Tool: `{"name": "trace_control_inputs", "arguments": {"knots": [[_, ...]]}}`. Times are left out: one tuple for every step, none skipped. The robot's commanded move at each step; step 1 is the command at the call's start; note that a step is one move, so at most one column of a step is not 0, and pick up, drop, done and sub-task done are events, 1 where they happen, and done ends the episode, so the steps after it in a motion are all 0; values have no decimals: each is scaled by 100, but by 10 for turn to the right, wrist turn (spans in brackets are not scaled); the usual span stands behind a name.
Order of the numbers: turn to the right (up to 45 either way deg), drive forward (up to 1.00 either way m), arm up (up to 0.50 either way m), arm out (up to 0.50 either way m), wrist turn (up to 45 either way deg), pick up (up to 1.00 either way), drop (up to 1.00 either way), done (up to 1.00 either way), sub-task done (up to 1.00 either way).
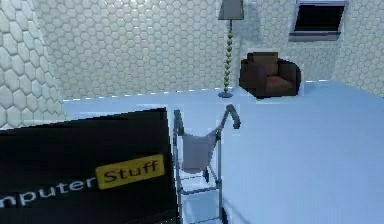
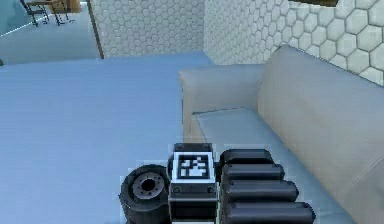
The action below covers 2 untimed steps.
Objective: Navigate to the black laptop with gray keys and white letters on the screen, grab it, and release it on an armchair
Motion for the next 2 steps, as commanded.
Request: {"name": "trace_control_inputs", "arguments": {"knots": [[-120, 0, 0, 0, 0, 0, 0, 0, 0], [0, 20, 0, 0, 0, 0, 0, 0, 0]]}}
